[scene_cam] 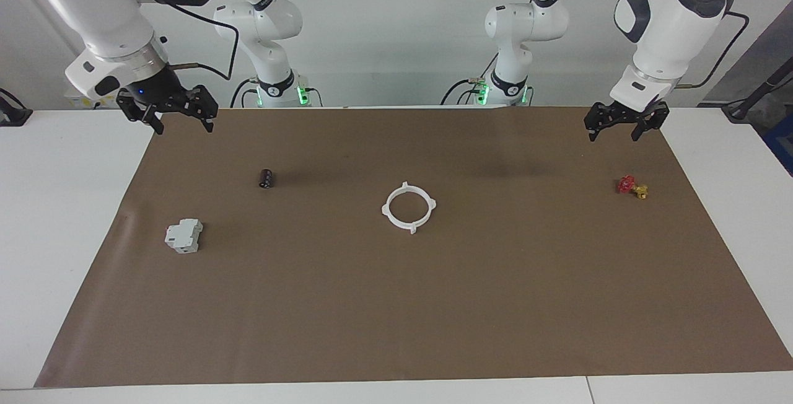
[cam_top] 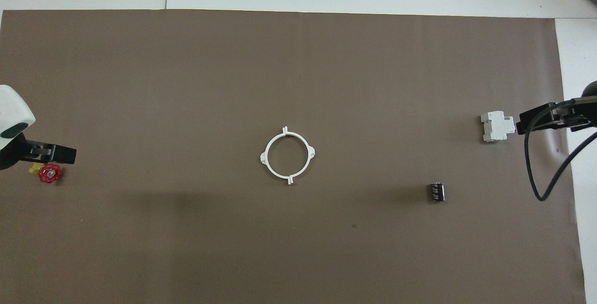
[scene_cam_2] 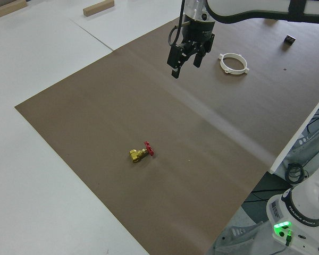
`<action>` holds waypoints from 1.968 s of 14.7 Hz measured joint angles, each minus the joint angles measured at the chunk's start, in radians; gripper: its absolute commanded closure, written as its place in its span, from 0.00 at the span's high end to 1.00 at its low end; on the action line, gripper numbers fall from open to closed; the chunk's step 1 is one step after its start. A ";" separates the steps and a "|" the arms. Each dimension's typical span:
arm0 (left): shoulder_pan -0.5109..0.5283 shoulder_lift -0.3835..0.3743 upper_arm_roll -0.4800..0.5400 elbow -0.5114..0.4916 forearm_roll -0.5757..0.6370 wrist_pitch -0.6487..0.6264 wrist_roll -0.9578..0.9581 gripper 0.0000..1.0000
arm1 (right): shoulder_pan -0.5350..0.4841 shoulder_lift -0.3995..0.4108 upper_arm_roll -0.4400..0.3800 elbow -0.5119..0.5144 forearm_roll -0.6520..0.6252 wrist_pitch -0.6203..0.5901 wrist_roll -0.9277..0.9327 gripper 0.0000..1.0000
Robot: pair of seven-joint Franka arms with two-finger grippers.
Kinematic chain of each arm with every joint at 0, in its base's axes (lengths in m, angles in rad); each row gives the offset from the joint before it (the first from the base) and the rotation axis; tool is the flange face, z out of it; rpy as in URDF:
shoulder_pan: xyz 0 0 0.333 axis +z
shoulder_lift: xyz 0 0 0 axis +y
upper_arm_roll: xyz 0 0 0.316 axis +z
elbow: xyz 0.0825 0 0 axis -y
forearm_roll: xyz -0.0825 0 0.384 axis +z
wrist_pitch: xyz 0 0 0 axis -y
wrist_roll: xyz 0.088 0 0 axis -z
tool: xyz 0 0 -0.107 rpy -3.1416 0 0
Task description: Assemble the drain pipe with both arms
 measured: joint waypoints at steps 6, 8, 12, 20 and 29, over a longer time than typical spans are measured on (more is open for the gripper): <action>0.001 -0.034 -0.013 0.071 -0.039 -0.126 -0.040 1.00 | 0.000 0.000 0.000 0.000 0.000 0.000 0.000 1.00; 0.002 -0.051 -0.005 0.107 -0.040 -0.178 -0.040 1.00 | 0.000 0.000 0.000 0.000 0.000 0.000 0.000 1.00; 0.010 -0.045 0.017 0.257 -0.040 -0.304 -0.039 1.00 | 0.000 0.000 0.000 0.000 0.000 0.000 0.000 1.00; 0.020 0.097 0.017 0.404 -0.043 -0.313 -0.038 1.00 | 0.000 0.000 0.000 0.000 0.000 0.000 0.000 1.00; 0.040 0.164 0.018 0.394 -0.061 -0.298 -0.038 1.00 | 0.000 0.000 0.000 0.000 0.000 0.000 0.000 1.00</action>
